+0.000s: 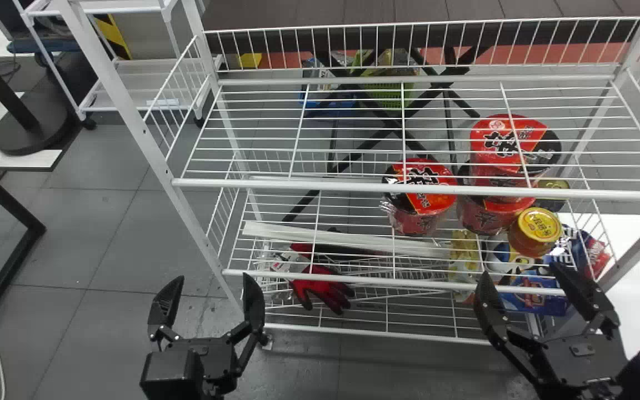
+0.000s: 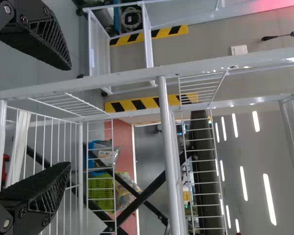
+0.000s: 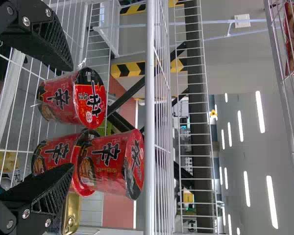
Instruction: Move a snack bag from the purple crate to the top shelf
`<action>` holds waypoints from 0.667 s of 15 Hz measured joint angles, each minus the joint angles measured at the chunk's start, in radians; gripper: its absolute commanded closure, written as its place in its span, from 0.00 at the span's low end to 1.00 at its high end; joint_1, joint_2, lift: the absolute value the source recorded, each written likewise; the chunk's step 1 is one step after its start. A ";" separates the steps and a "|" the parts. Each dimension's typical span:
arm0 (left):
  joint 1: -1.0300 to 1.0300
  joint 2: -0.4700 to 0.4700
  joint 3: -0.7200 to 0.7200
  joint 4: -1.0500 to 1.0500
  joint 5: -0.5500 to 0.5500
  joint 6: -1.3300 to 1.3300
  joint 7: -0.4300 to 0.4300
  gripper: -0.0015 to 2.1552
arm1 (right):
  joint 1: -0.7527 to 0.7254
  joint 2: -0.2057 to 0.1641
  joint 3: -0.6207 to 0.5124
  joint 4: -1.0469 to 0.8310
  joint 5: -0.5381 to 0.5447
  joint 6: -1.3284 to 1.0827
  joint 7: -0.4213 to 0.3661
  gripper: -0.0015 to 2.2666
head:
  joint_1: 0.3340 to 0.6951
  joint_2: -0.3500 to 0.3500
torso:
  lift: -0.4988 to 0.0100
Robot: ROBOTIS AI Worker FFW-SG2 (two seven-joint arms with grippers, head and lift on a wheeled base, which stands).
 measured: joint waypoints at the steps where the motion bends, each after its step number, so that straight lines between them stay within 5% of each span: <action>1: 0.000 0.000 0.000 0.000 0.000 0.000 0.001 0.06 | 0.000 0.000 0.000 0.000 0.000 -0.001 0.000 0.06 | 1.00 0.67 | 0.13; 10: -0.002 0.001 0.000 0.000 0.000 0.002 -0.001 0.06 | 0.000 0.000 -0.001 0.007 -0.003 -0.041 0.010 0.06 | 1.00 0.67 | 0.11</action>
